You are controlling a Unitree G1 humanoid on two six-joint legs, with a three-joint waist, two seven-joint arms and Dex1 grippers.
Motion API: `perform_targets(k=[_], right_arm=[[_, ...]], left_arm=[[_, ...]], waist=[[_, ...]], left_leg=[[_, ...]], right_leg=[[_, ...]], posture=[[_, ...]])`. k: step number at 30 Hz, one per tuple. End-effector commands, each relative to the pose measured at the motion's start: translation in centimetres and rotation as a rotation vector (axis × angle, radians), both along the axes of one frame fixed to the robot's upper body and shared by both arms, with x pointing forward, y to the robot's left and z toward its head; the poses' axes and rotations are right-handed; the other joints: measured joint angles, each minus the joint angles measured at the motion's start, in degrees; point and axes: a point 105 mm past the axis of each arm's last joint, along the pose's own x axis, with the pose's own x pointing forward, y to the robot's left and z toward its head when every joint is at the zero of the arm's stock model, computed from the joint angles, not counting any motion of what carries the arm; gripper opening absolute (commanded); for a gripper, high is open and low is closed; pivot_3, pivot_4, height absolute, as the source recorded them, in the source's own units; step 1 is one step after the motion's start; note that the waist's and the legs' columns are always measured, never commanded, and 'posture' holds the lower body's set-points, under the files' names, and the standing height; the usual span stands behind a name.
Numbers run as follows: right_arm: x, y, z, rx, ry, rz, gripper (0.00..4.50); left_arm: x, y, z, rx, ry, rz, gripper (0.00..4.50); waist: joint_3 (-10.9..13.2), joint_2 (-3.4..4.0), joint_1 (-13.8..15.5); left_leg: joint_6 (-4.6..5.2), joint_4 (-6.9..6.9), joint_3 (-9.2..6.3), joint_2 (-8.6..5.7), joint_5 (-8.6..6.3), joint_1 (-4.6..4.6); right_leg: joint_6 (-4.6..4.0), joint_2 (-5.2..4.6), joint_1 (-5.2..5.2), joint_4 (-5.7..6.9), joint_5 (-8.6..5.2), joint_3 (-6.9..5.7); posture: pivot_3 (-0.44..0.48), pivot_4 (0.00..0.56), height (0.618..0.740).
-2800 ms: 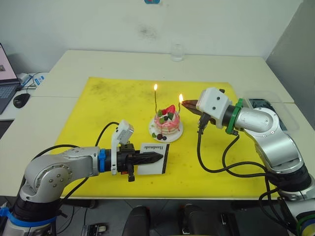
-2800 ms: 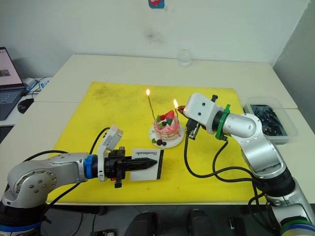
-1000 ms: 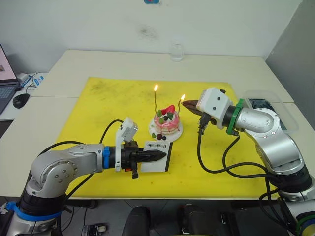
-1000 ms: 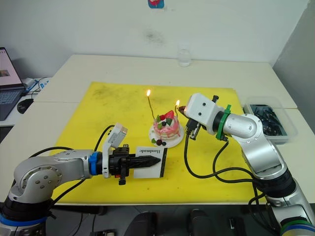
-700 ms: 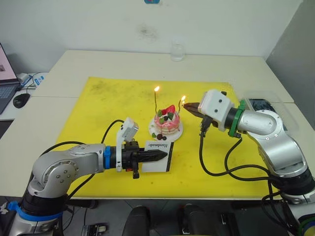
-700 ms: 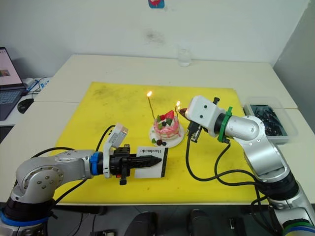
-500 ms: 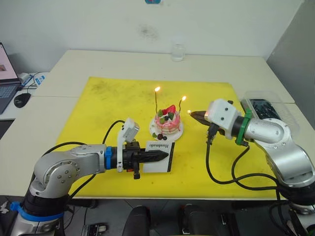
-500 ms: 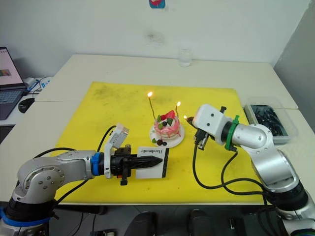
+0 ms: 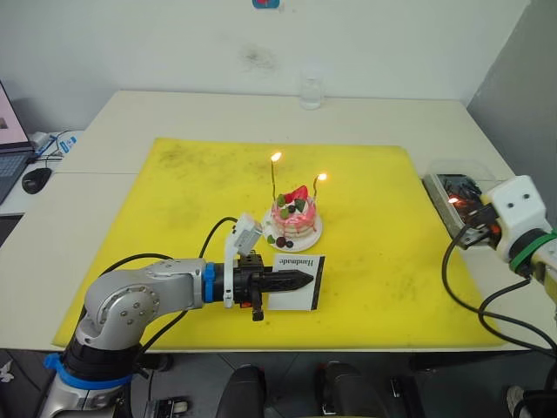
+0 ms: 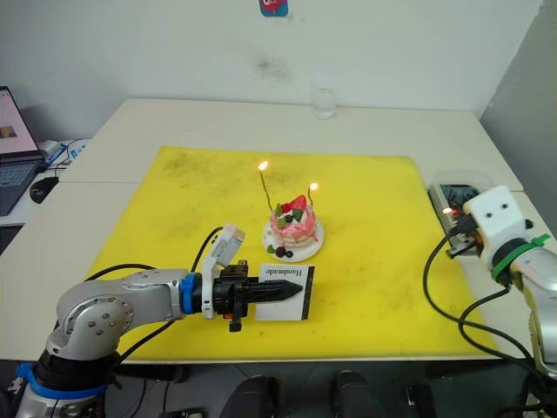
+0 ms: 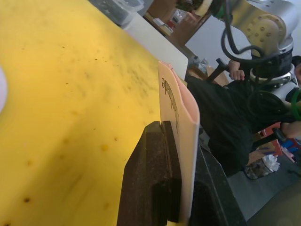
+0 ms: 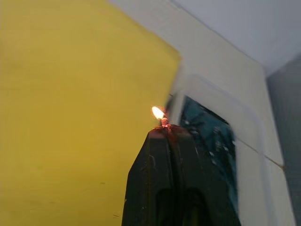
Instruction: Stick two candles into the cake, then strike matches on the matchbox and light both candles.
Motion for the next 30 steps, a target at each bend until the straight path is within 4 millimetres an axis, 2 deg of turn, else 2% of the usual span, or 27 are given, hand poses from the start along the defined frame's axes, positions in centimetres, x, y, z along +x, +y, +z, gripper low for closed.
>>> perform_targets(k=[1,11,14,17,24,25,30], right_arm=[[0.9,-1.9,1.1,-0.055,-0.082,-0.071,0.05],[3.3,-4.7,-1.9,-0.180,-0.055,-0.152,0.05],[4.2,-5.5,-1.7,-0.211,-0.122,-0.187,0.65],[4.4,-6.1,-1.4,-0.211,-0.164,-0.215,1.69],[3.3,-6.0,0.5,-0.192,-0.256,-0.207,4.25],[3.0,-5.8,1.0,-0.194,-0.270,-0.200,4.46],[1.2,-3.9,2.7,-0.195,-0.327,-0.136,4.46]], left_arm=[[0.1,-0.6,0.4,-0.018,-0.031,-0.013,0.00],[0.1,-1.2,0.3,-0.033,-0.038,-0.002,0.00],[0.2,-1.4,0.3,-0.035,-0.038,-0.001,0.00],[0.2,-1.4,0.3,-0.036,-0.039,0.000,0.00],[0.5,-1.2,0.4,-0.029,-0.041,0.015,0.00],[0.5,-1.2,0.4,-0.029,-0.042,0.016,0.00],[0.5,-1.2,0.3,-0.032,-0.043,0.028,0.00]], waist=[[0.0,0.01,0.0],[0.0,0.03,-0.1],[0.0,0.06,-0.1],[0.0,0.07,-0.1],[-0.1,0.11,0.0],[-0.1,0.12,0.0],[-0.1,0.26,-0.1]], left_leg=[[0.00,0.00,0.00,0.00,0.00,-0.01],[0.01,-0.01,0.04,0.01,0.00,-0.03],[0.01,0.01,0.07,0.00,0.00,-0.02],[0.01,0.01,0.07,0.00,0.00,-0.02],[0.00,-0.01,0.04,0.03,0.00,-0.04],[0.00,-0.01,0.04,0.04,0.00,-0.04],[0.00,0.00,0.03,0.04,0.00,-0.02]], right_leg=[[0.00,0.02,0.00,0.00,0.00,0.00],[-0.01,0.14,-0.01,-0.02,-0.02,0.06],[0.02,0.14,-0.01,-0.01,0.00,0.09],[0.03,0.15,0.00,0.00,0.01,0.08],[0.03,0.15,0.00,-0.01,-0.01,0.07],[0.03,0.15,0.00,-0.01,-0.01,0.08],[0.04,0.14,0.01,0.02,0.00,0.07]], posture=[[0.000,0.150,0.740],[0.000,0.150,0.740],[0.000,0.150,0.740],[0.000,0.150,0.740],[0.000,0.150,0.740],[0.000,0.150,0.740],[0.000,0.150,0.740]])
